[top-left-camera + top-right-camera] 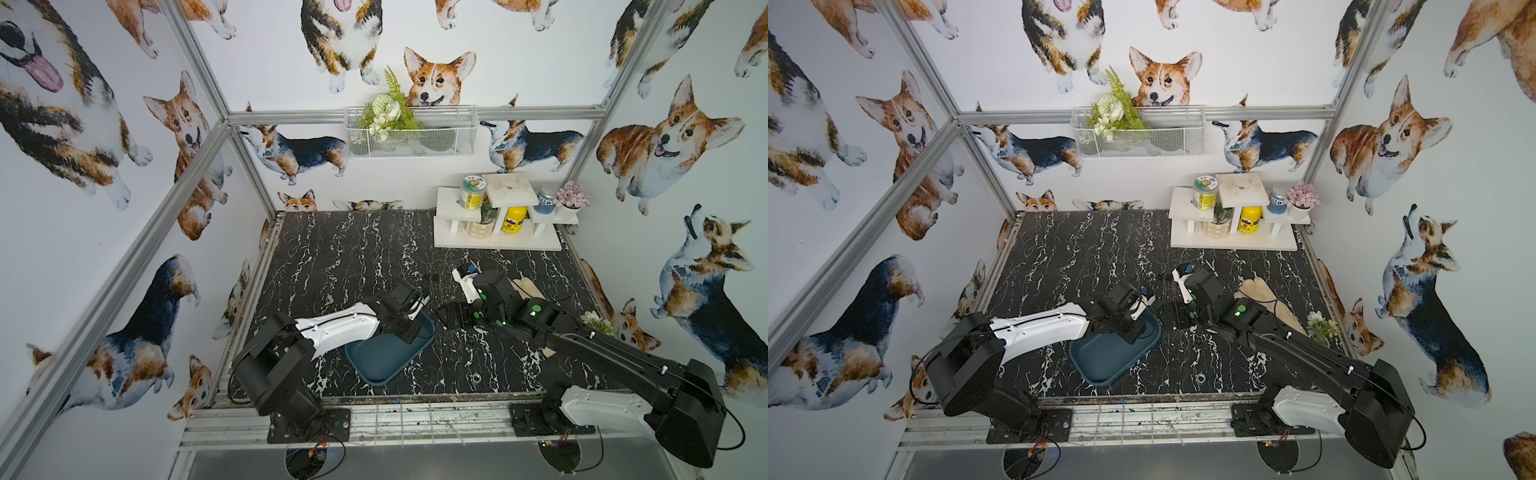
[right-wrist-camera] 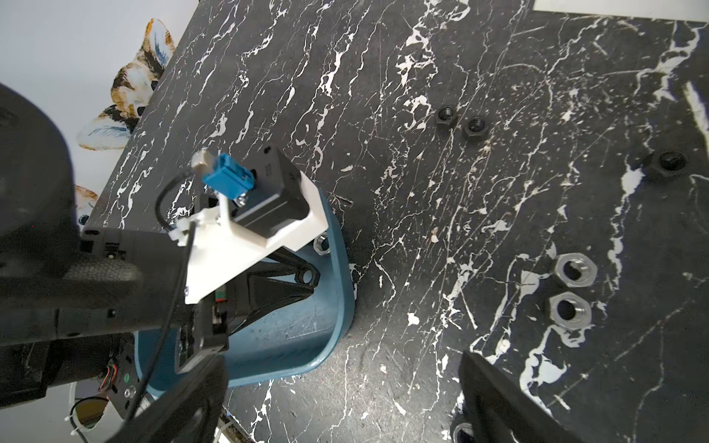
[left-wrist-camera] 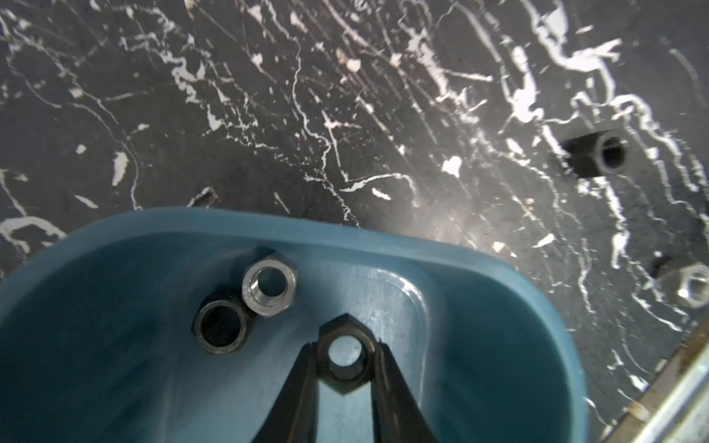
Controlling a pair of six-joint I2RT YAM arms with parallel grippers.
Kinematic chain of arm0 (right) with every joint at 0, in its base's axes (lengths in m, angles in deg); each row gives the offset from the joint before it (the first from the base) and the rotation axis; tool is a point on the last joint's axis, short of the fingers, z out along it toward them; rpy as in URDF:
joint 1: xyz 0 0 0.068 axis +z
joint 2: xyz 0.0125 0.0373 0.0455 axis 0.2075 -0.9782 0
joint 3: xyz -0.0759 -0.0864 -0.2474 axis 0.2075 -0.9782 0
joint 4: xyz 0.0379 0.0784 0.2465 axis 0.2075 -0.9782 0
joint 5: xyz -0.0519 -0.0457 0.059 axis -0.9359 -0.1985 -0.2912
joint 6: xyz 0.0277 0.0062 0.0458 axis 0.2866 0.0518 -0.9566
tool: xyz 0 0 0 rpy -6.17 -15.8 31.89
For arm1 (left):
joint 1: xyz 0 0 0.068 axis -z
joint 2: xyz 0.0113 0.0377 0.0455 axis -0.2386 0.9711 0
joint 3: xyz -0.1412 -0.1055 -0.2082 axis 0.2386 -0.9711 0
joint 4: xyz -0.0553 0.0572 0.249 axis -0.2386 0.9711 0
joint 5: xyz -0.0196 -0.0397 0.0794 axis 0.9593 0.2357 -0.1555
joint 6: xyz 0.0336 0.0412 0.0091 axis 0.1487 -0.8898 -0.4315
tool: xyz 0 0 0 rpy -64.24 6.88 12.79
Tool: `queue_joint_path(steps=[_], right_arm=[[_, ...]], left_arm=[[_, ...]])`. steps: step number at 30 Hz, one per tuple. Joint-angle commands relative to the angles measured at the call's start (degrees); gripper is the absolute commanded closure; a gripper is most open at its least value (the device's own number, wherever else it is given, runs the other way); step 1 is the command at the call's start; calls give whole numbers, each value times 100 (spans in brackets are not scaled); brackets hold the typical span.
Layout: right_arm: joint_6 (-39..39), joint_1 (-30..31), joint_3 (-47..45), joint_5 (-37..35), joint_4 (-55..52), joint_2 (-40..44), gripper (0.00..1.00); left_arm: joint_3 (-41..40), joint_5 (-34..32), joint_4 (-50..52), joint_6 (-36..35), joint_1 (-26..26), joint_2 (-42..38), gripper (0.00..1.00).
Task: Put the nuts on the desktop into the storage box
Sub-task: Place the nut in the storage box.
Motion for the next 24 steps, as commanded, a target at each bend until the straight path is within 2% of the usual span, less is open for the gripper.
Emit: queue_joint_path(steps=[1, 16, 20, 24], right_arm=[[72, 17, 20, -107, 73, 203, 0], [-36, 9, 92, -551, -71, 108, 0], [-192, -45, 87, -1052, -243, 81, 0], [-466, -399, 14, -1099, -384, 55, 0]], left_arm=[[-80, -106, -278, 172, -4, 60, 74], [39, -150, -378, 268, 38, 385, 63], [21, -184, -360, 272, 43, 228, 61], [83, -303, -128, 240, 47, -60, 57]])
